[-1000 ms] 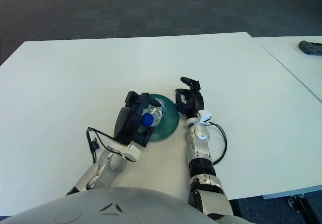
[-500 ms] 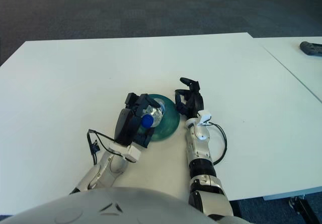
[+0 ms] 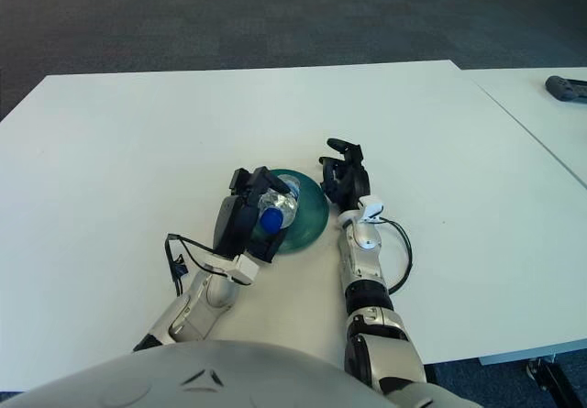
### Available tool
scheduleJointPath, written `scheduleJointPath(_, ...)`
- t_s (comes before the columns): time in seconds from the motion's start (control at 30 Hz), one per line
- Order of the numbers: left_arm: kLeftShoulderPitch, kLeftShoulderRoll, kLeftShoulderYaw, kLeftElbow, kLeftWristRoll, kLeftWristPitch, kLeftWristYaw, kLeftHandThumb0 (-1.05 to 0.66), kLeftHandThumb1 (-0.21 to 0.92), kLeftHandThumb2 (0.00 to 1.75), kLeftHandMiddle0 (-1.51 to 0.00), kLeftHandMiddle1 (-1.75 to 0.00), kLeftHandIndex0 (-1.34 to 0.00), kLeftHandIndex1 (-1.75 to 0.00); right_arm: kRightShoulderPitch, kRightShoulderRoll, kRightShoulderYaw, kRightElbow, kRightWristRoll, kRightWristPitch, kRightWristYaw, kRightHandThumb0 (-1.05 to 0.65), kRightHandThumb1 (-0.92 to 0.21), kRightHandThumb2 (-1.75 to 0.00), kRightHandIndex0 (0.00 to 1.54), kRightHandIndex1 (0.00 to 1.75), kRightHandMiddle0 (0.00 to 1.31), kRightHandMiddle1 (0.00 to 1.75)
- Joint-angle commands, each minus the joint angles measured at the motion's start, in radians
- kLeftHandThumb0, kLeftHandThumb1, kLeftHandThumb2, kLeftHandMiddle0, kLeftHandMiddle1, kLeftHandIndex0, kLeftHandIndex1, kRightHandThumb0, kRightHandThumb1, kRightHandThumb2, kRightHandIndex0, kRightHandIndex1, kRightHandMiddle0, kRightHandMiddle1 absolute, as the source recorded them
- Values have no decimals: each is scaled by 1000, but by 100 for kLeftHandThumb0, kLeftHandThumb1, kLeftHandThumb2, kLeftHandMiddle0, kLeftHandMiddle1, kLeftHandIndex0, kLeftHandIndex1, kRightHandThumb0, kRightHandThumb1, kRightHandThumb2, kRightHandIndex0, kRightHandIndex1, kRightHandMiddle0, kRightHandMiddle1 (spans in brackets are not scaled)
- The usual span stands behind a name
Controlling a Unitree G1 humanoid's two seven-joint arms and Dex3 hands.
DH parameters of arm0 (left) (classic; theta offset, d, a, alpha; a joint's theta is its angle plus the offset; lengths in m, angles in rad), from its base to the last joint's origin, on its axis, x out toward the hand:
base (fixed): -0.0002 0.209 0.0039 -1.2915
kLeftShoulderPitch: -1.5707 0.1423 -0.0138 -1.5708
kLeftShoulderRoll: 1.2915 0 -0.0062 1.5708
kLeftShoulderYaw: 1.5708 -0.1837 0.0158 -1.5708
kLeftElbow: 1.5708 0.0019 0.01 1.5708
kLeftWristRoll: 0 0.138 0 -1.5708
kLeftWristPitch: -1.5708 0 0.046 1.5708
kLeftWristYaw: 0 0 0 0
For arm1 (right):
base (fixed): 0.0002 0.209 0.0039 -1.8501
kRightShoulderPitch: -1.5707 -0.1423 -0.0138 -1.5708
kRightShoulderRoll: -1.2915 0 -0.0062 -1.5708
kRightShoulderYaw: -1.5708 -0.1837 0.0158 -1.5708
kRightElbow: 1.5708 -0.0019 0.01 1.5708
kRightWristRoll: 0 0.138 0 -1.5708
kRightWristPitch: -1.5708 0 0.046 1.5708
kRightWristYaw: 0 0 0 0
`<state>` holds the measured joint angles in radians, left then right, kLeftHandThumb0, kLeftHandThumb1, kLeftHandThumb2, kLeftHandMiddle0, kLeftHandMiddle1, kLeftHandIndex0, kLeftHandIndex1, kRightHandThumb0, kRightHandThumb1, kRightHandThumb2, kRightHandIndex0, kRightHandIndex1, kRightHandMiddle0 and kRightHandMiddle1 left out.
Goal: Put the bottle into the plate.
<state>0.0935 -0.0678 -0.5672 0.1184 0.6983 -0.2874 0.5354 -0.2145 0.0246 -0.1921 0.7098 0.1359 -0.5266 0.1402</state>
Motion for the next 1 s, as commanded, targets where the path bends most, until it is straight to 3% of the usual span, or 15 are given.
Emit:
scheduleJointPath(0.0,25,-7,6,38,-19,41,-24,-44,42,118,-114,-175,-52,-175,130,20,-29,147,40,39,16,-58,-92,-73,53,100,1,115)
scheduleJointPath(0.2,31,-2,10,20,-78,28,-69,-44,41,119,-118,-175,-53,-175,121,15,-43,158,55,34,54,-59,-92,-72,52,103,5,117)
scheduleJointPath(0.37,33,3,9,14,-118,14,-102,-44,43,117,-109,-175,-52,-175,124,8,-42,154,50,29,71,-61,-92,-73,46,105,4,114)
scheduleJointPath(0.53,26,8,11,15,-124,7,-115,-41,61,93,-66,-175,-39,-175,127,1,-42,152,48,34,78,-63,-92,-72,37,109,5,114)
scheduleJointPath(0.6,24,10,13,20,-118,2,-110,-39,73,77,-49,-160,-31,-175,128,-3,-42,152,41,28,69,-63,-92,-71,34,110,5,115)
scheduleJointPath(0.7,24,12,15,28,-112,-3,-104,-71,86,65,-38,-138,-12,-160,129,-6,-40,154,32,20,57,-64,-92,-70,32,110,5,115)
scheduleJointPath(0.97,15,7,15,87,-103,-18,-85,-94,92,65,-22,-73,-1,-97,118,-17,-43,173,31,7,47,-61,-92,-73,37,100,3,116)
